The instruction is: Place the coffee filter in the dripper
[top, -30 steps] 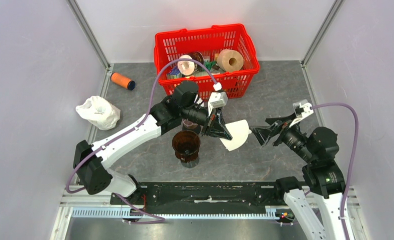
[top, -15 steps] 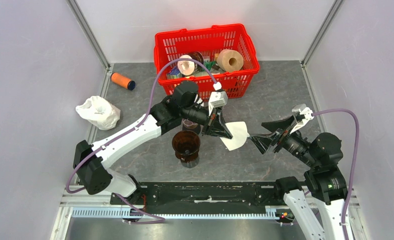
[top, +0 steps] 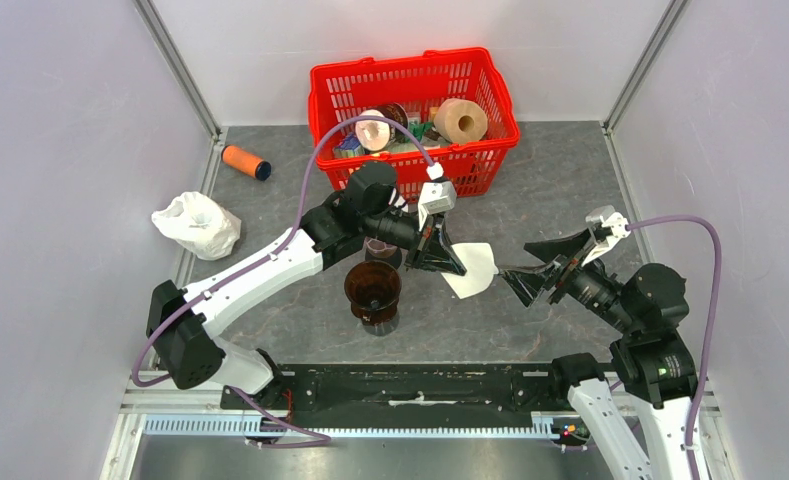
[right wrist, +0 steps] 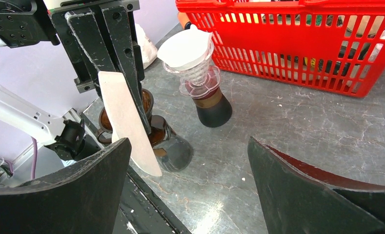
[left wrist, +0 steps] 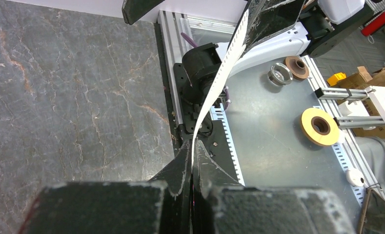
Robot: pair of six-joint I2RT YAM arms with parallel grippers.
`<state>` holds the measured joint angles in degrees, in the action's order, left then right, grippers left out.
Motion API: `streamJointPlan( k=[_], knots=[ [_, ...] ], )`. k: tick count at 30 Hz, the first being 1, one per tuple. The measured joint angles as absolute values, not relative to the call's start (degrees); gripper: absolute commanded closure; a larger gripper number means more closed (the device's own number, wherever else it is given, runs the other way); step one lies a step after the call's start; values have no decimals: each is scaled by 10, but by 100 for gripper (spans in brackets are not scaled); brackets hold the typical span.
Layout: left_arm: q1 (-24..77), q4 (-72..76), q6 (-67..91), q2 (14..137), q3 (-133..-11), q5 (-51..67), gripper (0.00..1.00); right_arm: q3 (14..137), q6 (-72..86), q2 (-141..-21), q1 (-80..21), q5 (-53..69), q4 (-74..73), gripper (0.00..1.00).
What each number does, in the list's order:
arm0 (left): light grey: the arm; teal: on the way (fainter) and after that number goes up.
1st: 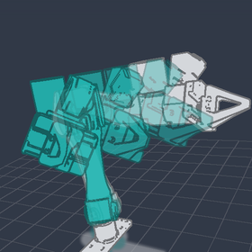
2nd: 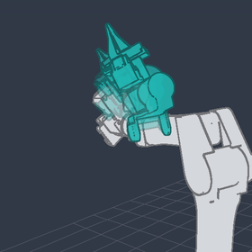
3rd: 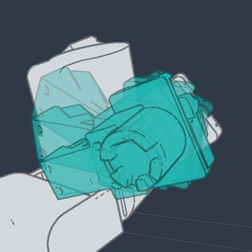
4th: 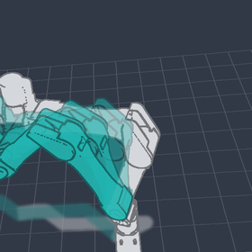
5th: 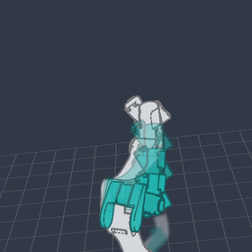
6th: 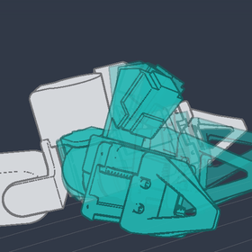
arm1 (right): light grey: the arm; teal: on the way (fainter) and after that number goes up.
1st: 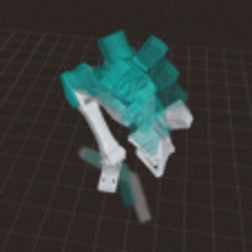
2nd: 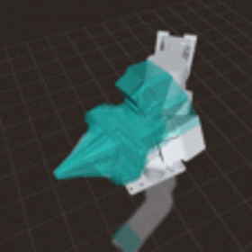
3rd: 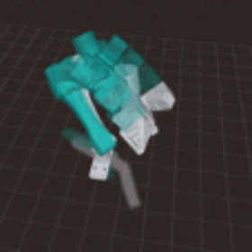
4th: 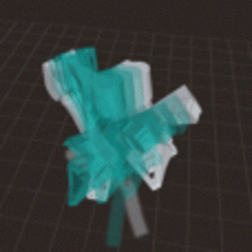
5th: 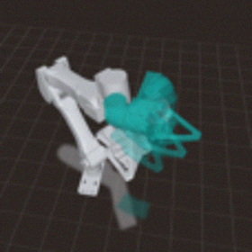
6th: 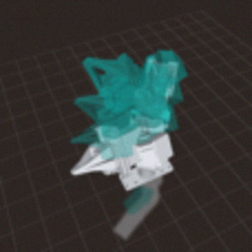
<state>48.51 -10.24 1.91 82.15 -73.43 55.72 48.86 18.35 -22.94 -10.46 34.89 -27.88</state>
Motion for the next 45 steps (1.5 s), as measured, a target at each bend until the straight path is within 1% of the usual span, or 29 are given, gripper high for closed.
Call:
streamJointPlan(
  k=[29,39,45],
  knots=[
    [485,-102,19,822,-734,562,98,504,178,-244,-105,353,-287,3],
    [485,-92,20,822,-734,574,98,495,188,-272,-105,388,-267,3],
    [485,-78,23,825,-734,582,98,460,223,-296,-105,441,-209,7]
  ],
)
